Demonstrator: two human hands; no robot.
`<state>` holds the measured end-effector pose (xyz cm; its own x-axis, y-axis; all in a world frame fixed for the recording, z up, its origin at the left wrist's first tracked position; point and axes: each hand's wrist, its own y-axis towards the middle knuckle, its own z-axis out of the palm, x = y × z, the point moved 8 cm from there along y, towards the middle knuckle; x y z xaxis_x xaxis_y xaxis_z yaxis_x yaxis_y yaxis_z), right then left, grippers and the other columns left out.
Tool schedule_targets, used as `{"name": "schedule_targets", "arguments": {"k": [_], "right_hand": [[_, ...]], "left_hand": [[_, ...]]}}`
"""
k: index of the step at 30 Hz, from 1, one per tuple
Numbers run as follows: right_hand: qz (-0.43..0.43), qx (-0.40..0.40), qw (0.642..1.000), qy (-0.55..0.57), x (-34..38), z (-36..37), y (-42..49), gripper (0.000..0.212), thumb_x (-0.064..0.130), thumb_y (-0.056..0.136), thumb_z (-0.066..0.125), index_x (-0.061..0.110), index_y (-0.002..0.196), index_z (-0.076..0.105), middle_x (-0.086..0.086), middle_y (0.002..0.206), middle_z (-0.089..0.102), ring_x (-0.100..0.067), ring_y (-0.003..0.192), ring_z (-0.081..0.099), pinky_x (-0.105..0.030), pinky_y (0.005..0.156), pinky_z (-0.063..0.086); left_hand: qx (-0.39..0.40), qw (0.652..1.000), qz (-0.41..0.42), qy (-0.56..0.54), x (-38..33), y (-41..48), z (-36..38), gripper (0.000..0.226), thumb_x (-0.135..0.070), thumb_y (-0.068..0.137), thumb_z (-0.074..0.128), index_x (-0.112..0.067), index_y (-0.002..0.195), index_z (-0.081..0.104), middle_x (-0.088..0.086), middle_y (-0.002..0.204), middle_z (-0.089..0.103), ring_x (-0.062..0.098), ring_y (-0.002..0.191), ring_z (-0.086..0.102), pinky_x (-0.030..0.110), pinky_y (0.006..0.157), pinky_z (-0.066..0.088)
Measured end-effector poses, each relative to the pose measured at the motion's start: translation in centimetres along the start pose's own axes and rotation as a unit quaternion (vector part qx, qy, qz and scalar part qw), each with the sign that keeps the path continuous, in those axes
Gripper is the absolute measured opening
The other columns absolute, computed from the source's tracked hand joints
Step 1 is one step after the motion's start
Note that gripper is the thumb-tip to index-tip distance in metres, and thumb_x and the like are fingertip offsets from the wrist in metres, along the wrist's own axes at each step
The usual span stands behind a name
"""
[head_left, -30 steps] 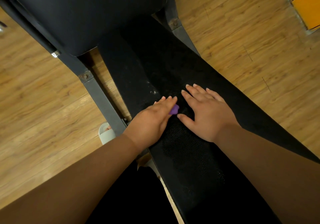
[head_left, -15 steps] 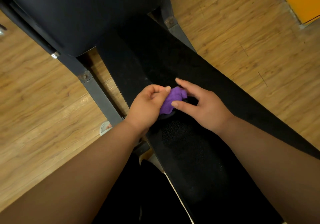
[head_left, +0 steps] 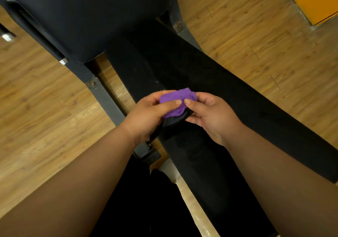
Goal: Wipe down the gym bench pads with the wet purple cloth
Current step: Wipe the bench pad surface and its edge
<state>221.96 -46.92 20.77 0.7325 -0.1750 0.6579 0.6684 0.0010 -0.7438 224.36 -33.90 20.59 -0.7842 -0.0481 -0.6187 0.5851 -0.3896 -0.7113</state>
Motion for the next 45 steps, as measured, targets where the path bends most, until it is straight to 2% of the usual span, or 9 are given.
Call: {"name": "schedule_targets", "arguments": {"k": [4, 7, 10, 15, 19, 33, 35, 39, 45], "right_hand": [[-0.093, -0.044, 0.961, -0.256, 1.7, -0.1, 0.6, 0.031, 0.018, 0.095, 0.058, 0.025, 0.125, 0.059, 0.014, 0.115, 0.061, -0.002, 0.104, 0.058, -0.006, 0.077, 0.045], [-0.151, -0.121, 0.851, -0.488, 3.2, -0.9, 1.8, 0.045, 0.023, 0.097, 0.055, 0.027, 0.141, 0.046, 0.007, 0.141, 0.046, -0.009, 0.129, 0.042, -0.019, 0.101, 0.037], [-0.172, -0.121, 0.740, -0.638, 3.5, -0.7, 4.1, 0.050, 0.024, 0.100, 0.047, 0.023, 0.148, 0.034, 0.000, 0.154, 0.033, -0.017, 0.144, 0.024, -0.036, 0.116, 0.026], [-0.113, -0.047, 0.662, -0.740, 1.4, -0.8, 6.7, 0.055, 0.041, 0.103, 0.027, 0.024, 0.154, 0.015, -0.001, 0.162, 0.009, -0.017, 0.149, 0.001, -0.038, 0.120, 0.002], [-0.111, -0.040, 0.653, -0.748, 1.3, -0.6, 6.9, 0.054, 0.043, 0.103, 0.022, 0.027, 0.154, 0.014, 0.001, 0.163, 0.005, -0.016, 0.149, -0.003, -0.039, 0.120, -0.002], [-0.123, -0.058, 0.669, -0.730, 1.4, -0.7, 7.2, 0.053, 0.042, 0.101, 0.026, 0.029, 0.152, 0.021, 0.003, 0.162, 0.011, -0.014, 0.149, 0.001, -0.039, 0.121, 0.001], [-0.126, -0.061, 0.671, -0.728, 1.4, -0.7, 7.2, 0.053, 0.043, 0.101, 0.026, 0.030, 0.152, 0.022, 0.003, 0.162, 0.012, -0.014, 0.149, 0.001, -0.038, 0.121, 0.001], [-0.132, -0.064, 0.672, -0.726, 1.4, -0.7, 7.2, 0.052, 0.042, 0.101, 0.027, 0.030, 0.152, 0.023, 0.003, 0.162, 0.014, -0.013, 0.149, 0.003, -0.038, 0.121, 0.001], [-0.127, -0.063, 0.674, -0.725, 1.6, -0.6, 7.1, 0.052, 0.042, 0.101, 0.028, 0.030, 0.152, 0.023, 0.003, 0.162, 0.013, -0.013, 0.149, 0.002, -0.037, 0.120, 0.000]], "left_hand": [[-0.118, 0.966, 0.123, 0.193, -1.6, 0.3, -2.3, 0.011, -0.024, 0.092, 0.063, -0.028, 0.102, 0.065, -0.001, 0.113, 0.068, 0.010, 0.103, 0.063, 0.024, 0.090, 0.054], [-0.185, 0.865, 0.229, 0.407, -3.4, 1.2, -2.6, 0.026, -0.017, 0.096, 0.056, -0.024, 0.122, 0.057, 0.000, 0.150, 0.040, 0.000, 0.121, 0.045, 0.001, 0.093, 0.033], [-0.100, 0.808, 0.180, 0.553, -0.7, 4.4, -0.6, 0.050, -0.015, 0.100, 0.047, -0.016, 0.148, 0.033, 0.009, 0.161, 0.014, 0.022, 0.146, 0.022, 0.020, 0.115, 0.017], [-0.046, 0.797, 0.140, 0.585, 2.7, 4.5, 0.0, 0.062, -0.041, 0.102, 0.034, -0.019, 0.155, 0.008, 0.005, 0.162, -0.002, 0.021, 0.150, -0.002, 0.032, 0.120, 0.001], [-0.076, 0.786, 0.158, 0.593, 1.6, 4.8, -0.6, 0.058, -0.042, 0.102, 0.037, -0.022, 0.153, 0.021, 0.006, 0.161, 0.016, 0.022, 0.148, 0.015, 0.033, 0.120, 0.016], [-0.056, 0.771, 0.170, 0.612, 0.7, 7.7, -0.7, 0.052, -0.024, 0.105, 0.036, -0.018, 0.154, 0.019, 0.002, 0.162, 0.010, 0.016, 0.149, 0.010, 0.022, 0.115, 0.012], [-0.061, 0.787, 0.169, 0.590, 0.6, 7.7, -0.5, 0.052, -0.027, 0.104, 0.037, -0.018, 0.153, 0.022, 0.002, 0.162, 0.013, 0.016, 0.149, 0.012, 0.021, 0.115, 0.011], [-0.100, 0.897, 0.147, 0.405, 0.2, 6.7, -2.0, 0.049, -0.028, 0.103, 0.042, -0.025, 0.150, 0.030, 0.001, 0.152, 0.039, 0.010, 0.140, 0.032, 0.012, 0.108, 0.021], [-0.173, 0.929, 0.006, 0.327, 0.1, 7.7, -4.1, 0.072, -0.033, 0.084, 0.073, -0.018, 0.145, 0.038, 0.000, 0.139, 0.047, 0.005, 0.107, 0.051, 0.017, 0.088, 0.040]]}}
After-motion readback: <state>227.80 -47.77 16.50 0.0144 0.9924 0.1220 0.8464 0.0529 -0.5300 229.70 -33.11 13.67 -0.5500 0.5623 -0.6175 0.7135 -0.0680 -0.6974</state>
